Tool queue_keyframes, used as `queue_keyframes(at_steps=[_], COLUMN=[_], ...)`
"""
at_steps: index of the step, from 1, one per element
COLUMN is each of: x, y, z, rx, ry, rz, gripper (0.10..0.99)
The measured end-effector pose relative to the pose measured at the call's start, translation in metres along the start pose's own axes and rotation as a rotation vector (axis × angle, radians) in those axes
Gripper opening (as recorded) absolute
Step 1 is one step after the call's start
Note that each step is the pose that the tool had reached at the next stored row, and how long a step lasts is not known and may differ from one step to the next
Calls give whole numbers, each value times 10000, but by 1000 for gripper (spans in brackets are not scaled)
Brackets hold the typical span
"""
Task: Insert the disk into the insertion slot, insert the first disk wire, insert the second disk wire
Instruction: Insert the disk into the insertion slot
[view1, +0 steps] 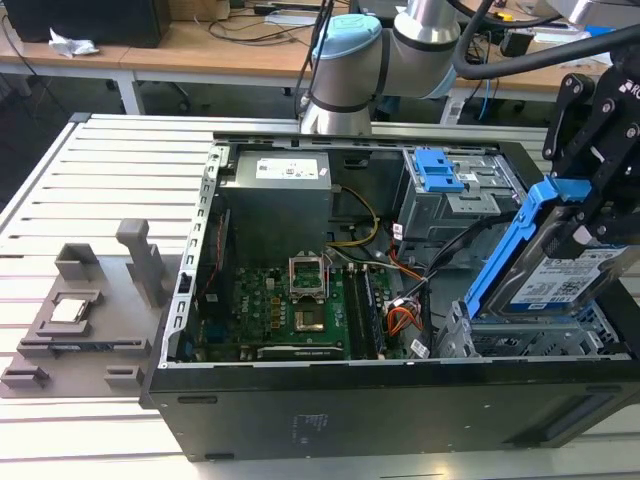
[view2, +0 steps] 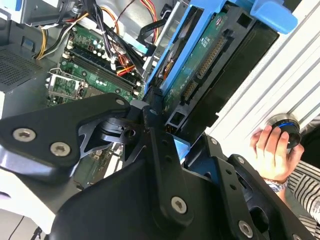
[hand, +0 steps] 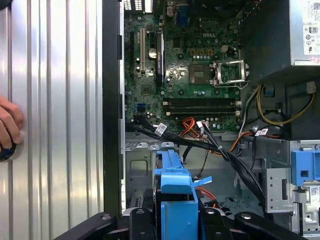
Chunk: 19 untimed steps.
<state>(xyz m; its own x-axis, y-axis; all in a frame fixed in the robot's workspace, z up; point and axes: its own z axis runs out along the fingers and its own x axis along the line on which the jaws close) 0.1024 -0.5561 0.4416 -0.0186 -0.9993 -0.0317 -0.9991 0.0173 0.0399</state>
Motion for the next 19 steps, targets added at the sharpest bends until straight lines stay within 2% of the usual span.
queue_keyframes(at_steps=[3,15,17,19], x=[-2,2,4,7], y=[-1,-7,-9,-12], z=[16,165,215,300], rx=[0,0,0,-1], ry=[0,-1,-2,-1], rz=[0,0,0,-1], gripper=[365,365,365,365])
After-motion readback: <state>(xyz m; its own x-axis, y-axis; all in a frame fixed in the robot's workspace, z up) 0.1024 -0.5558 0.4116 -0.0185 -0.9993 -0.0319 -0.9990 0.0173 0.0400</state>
